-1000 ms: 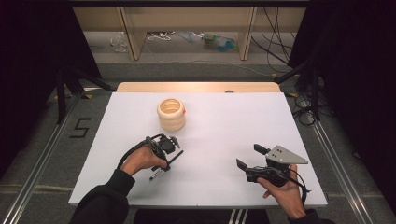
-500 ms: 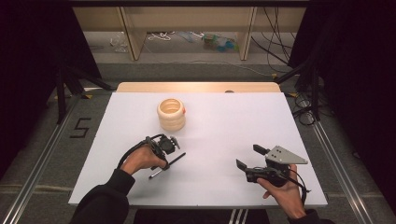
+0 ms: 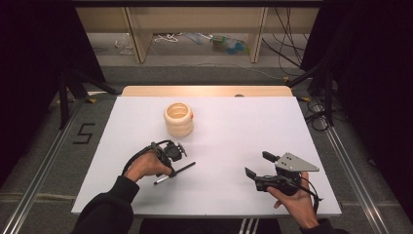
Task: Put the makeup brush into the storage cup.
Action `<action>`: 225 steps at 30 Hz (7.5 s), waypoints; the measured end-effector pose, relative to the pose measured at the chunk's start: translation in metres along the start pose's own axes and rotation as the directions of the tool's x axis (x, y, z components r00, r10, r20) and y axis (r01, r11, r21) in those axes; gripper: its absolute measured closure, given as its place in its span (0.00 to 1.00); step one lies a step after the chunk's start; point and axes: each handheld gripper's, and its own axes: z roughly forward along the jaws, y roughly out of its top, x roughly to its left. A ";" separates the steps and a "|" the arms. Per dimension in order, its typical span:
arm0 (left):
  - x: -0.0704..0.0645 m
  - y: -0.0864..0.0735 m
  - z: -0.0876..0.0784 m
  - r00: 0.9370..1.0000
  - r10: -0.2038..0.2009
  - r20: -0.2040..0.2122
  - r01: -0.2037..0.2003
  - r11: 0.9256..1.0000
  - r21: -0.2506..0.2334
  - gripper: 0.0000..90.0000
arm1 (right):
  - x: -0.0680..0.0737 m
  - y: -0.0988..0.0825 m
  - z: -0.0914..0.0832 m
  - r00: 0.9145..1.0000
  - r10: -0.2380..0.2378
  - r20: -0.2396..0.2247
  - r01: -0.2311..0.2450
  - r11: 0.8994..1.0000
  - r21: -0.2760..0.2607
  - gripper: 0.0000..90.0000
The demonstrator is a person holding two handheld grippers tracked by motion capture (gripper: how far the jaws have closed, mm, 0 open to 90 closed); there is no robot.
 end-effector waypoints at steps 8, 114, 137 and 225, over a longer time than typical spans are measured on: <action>-0.001 0.000 -0.010 1.000 0.005 0.029 -0.003 0.998 -0.070 0.93 | 0.007 0.002 0.002 0.997 -0.079 0.007 0.079 0.996 0.028 0.20; -0.043 0.041 -0.044 0.966 0.222 0.131 -0.199 0.965 -0.169 0.93 | 0.122 0.004 0.106 0.180 -0.974 -0.137 0.970 0.153 0.188 0.74; -0.043 0.041 -0.044 0.965 0.222 0.141 -0.197 0.965 -0.174 0.93 | 0.123 0.008 0.109 0.093 -0.985 -0.148 0.985 0.068 0.161 0.89; -0.052 -0.026 -0.036 0.985 -0.110 0.133 0.164 0.346 -0.924 0.23 | 0.049 0.025 0.079 0.950 -0.234 -0.207 0.229 0.972 -0.050 0.93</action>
